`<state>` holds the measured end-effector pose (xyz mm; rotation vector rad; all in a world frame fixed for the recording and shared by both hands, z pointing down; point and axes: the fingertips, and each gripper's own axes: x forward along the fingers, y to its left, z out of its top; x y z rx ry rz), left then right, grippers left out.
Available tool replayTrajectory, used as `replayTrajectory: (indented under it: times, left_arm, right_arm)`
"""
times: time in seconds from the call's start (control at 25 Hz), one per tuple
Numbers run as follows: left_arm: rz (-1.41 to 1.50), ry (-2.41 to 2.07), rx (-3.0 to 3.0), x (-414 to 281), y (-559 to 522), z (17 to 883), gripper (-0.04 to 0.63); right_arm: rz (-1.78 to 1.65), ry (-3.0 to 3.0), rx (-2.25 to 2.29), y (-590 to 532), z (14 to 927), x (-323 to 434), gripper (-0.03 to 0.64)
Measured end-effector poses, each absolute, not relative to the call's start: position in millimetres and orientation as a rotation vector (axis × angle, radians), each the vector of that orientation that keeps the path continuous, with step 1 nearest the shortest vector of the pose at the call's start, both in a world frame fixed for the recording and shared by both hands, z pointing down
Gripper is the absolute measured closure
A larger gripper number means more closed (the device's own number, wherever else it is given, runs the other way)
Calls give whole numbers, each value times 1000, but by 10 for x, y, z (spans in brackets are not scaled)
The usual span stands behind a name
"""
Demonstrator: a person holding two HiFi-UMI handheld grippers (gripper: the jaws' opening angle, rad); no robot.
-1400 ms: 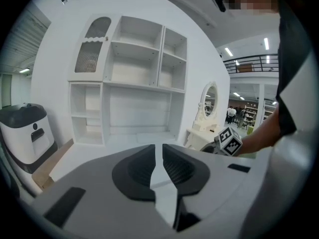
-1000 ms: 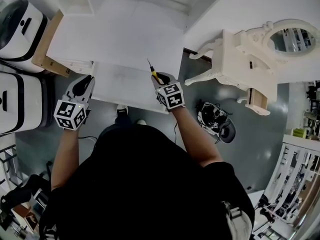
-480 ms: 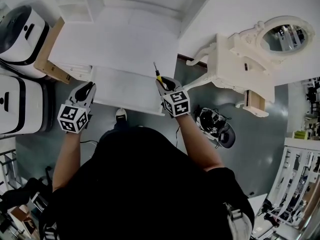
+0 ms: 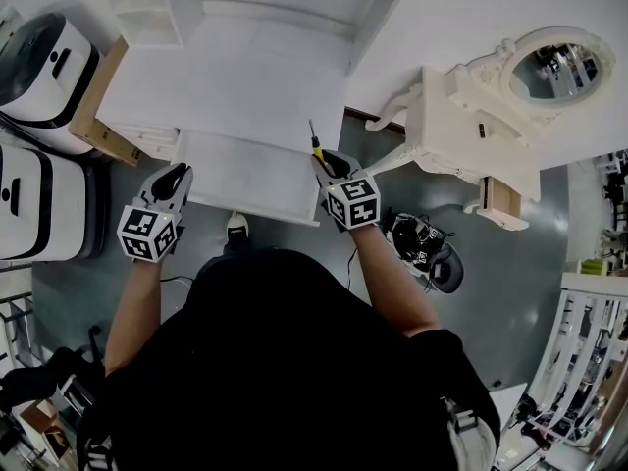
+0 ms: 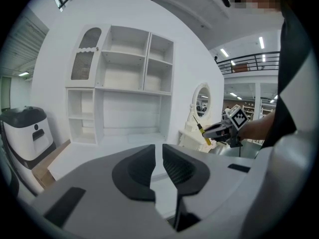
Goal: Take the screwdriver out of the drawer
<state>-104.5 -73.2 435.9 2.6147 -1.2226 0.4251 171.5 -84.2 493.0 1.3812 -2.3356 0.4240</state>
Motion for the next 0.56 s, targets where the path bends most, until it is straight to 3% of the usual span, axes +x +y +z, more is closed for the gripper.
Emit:
replayTrajectory:
  times: [0.56]
  left_arm:
    - [426, -1216, 2615, -883, -651, 4392, 535]
  right_arm:
    - [441, -2337, 1439, -839, 4841, 1974, 532]
